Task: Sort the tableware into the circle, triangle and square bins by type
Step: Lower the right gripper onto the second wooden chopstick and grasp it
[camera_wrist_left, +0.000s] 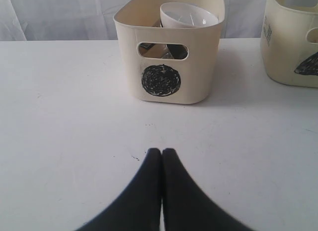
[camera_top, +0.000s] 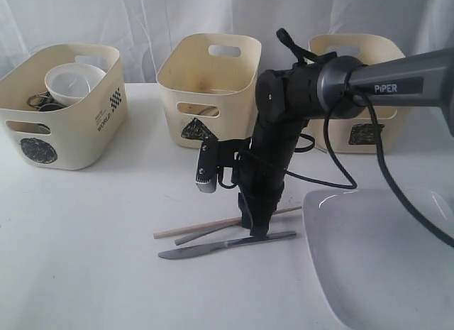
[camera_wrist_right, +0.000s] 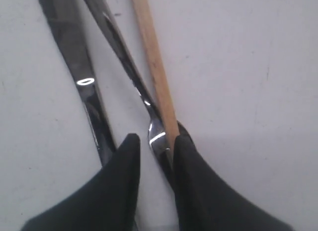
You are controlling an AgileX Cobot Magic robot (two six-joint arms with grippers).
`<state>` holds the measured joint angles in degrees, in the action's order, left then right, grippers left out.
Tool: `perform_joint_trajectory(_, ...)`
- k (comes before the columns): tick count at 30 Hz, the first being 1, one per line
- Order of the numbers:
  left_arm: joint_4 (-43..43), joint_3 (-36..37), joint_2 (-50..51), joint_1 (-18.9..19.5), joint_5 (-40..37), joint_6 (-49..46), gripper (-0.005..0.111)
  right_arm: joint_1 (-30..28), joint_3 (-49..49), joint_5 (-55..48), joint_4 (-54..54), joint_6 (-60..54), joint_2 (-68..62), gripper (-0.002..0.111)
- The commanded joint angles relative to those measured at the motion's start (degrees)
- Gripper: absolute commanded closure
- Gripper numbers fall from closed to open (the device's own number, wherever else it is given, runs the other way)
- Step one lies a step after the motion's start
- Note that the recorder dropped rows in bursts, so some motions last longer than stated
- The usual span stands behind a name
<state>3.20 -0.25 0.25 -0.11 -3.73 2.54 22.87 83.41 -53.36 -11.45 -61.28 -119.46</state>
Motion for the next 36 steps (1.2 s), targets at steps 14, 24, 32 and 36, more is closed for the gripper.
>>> perform_joint_trajectory(14, 0.0, 0.3, -0.3, 0.0, 0.3, 0.3, 0.107, 0.1, -0.1, 1.4, -2.0, 2.8, 3.8, 0.108)
perform_joint_trajectory(24, 0.0, 0.3, -0.3, 0.0, 0.3, 0.3, 0.107, 0.1, -0.1, 0.9, -0.1, 2.8, 4.0, 0.085)
perform_joint_trajectory(32, 0.0, 0.3, -0.3, 0.0, 0.3, 0.3, 0.107, 0.1, -0.1, -1.7, 3.3, 2.6, 4.0, 0.077)
perform_joint_trajectory(36, 0.0, 0.3, -0.3, 0.0, 0.3, 0.3, 0.107, 0.1, -0.1, -1.9, 5.5, 2.5, 4.0, 0.077)
